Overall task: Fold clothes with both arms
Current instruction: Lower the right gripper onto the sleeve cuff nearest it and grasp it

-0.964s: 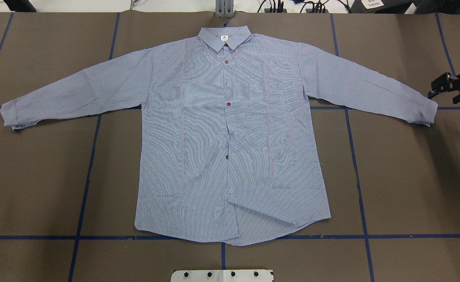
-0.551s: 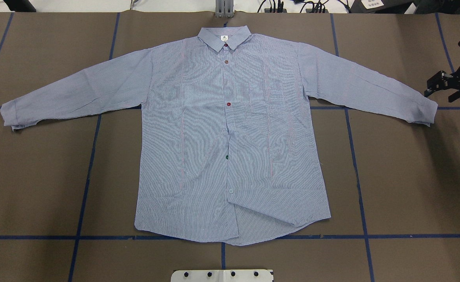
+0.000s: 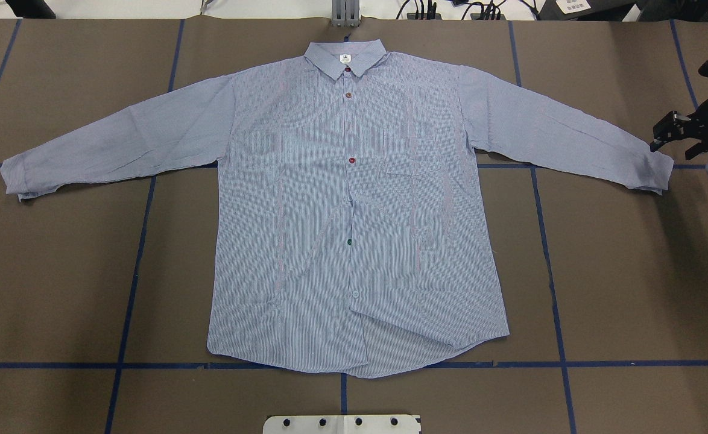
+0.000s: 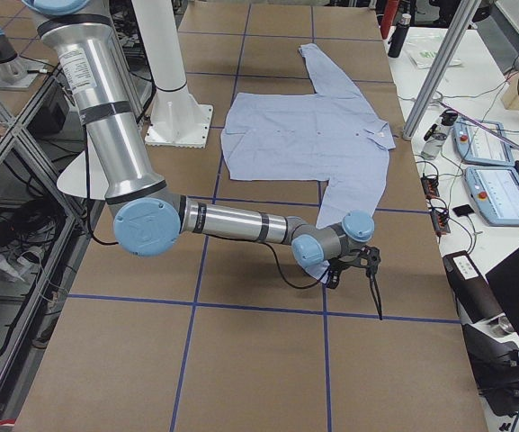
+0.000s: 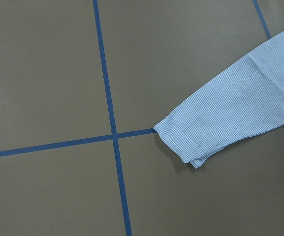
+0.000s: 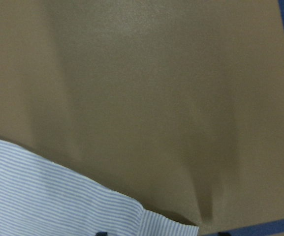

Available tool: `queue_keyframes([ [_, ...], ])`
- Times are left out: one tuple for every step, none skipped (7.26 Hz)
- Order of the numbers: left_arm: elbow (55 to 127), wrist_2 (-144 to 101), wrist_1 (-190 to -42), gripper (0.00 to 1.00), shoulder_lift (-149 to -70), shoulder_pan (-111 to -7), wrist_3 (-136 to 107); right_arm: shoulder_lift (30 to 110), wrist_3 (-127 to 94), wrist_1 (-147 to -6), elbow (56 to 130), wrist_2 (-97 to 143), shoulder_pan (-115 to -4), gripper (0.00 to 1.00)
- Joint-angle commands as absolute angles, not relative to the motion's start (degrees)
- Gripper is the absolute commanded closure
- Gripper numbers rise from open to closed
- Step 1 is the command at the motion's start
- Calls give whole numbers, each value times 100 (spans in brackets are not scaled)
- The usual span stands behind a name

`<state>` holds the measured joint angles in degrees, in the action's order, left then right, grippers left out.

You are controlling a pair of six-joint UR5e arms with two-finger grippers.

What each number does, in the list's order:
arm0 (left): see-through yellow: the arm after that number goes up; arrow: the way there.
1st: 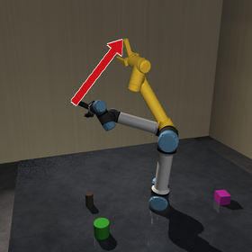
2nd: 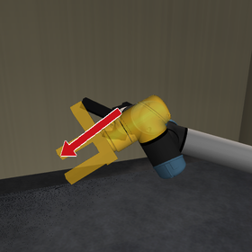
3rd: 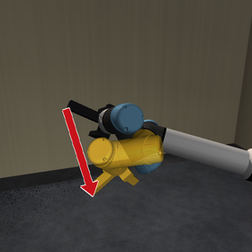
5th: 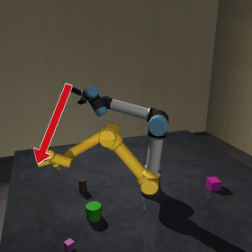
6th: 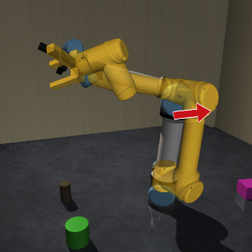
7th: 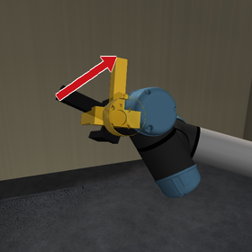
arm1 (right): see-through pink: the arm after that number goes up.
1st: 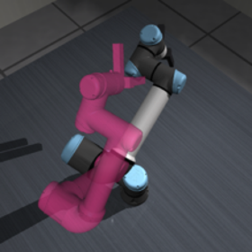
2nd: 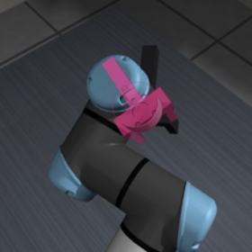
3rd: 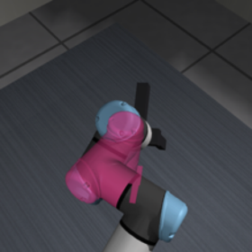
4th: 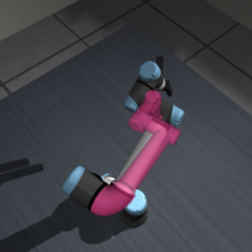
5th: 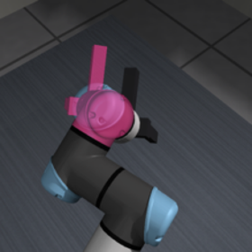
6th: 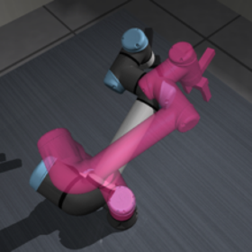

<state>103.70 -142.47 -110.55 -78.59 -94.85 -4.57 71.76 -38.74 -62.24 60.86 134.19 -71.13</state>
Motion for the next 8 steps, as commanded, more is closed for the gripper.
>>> queue_keyframes([
  [10371,-14247,-11057,1,-7866,-9483,-457,7172,-3876,-6223,5994,13412,-7049,23],
  [10371,-14247,-11048,1,-7866,-9483,-457,7163,-3876,-6223,5968,13412,-7031,26],
  [10371,-14247,-11048,1,-7866,-9483,-457,7120,-3876,-6231,5950,13412,-7023,28],
  [10371,-14247,-11048,1,-7866,-9492,-457,7102,-3876,-6240,5933,13412,-7022,32],
  [10371,-14247,-11048,1,-7866,-9492,-457,7093,-3876,-6232,5907,13412,-7022,35],
  [10371,-14247,-11048,1,-7866,-9483,-457,7101,-3876,-6231,5898,13412,-7022,35],
  [10371,-14247,-11039,1,-7866,-9483,-457,7102,-3876,-6223,5880,13412,-7022,35],
  [10371,-14247,-11039,1,-7875,-9483,-457,7102,-3867,-6223,5880,13412,-7022,40],
])
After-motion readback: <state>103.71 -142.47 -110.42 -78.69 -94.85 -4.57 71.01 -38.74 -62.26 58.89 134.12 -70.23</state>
